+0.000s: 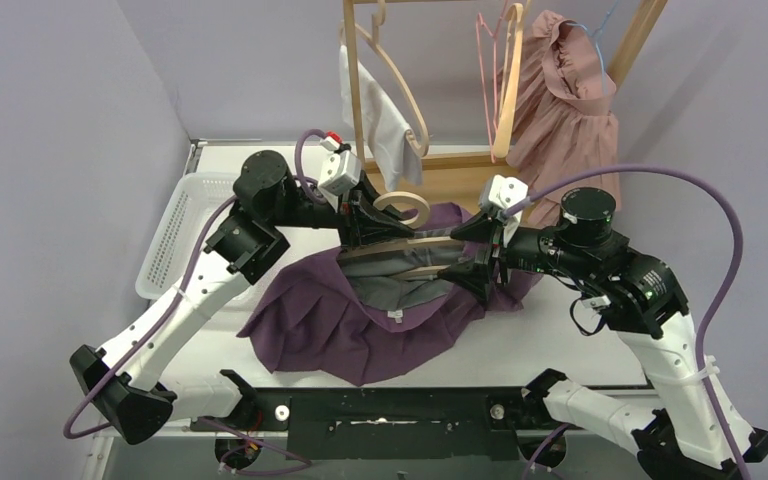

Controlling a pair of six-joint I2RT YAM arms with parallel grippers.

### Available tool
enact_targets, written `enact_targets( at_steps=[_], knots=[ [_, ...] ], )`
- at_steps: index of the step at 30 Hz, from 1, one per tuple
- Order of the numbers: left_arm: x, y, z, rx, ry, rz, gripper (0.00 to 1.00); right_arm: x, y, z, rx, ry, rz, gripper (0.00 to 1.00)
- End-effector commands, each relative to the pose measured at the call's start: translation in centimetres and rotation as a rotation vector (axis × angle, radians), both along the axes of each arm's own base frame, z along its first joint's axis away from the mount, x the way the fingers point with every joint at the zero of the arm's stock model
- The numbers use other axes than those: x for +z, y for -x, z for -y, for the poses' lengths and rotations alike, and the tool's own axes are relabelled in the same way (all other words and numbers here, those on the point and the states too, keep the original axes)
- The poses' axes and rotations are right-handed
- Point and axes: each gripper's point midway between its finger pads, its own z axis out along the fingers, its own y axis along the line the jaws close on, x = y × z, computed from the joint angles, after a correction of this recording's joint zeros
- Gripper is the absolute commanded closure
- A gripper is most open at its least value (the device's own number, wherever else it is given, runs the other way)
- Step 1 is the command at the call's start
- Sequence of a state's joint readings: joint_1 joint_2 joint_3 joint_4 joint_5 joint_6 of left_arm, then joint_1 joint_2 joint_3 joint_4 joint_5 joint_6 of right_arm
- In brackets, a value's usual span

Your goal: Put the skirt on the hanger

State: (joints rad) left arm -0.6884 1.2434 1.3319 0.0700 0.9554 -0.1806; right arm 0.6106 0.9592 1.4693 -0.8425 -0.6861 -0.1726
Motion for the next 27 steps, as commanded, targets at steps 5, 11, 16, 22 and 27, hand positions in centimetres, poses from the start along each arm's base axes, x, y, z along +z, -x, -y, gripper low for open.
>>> enact_targets(
  at_steps=[5, 11, 16, 22, 27],
  knots=[
    [5.0, 3.0, -1.1, -0.125, 0.064, 0.179, 1.00, 1.0, -0.7, 0.8, -0.046, 0.028, 0.060, 0.30],
    [5.1, 3.9, -1.3, -0.185, 0.067, 0.198, 1.00, 0.9, -0.7, 1.1, -0.054, 0.026, 0.087, 0.27],
    [4.9, 3.9, -1.2, -0.197, 0.073, 0.206, 1.00, -2.6, 0.0, 0.6, 0.021, 0.124, -0.029, 0.28],
    [4.7, 3.9, -1.0, -0.213, 0.086, 0.199, 1.00, -2.9, -0.3, -0.2, 0.029, 0.103, -0.060, 0.48],
    [4.4, 3.4, -0.8, -0.198, 0.092, 0.194, 1.00, -2.4, -1.7, -0.7, -0.031, 0.050, -0.041, 1.00]
  ],
)
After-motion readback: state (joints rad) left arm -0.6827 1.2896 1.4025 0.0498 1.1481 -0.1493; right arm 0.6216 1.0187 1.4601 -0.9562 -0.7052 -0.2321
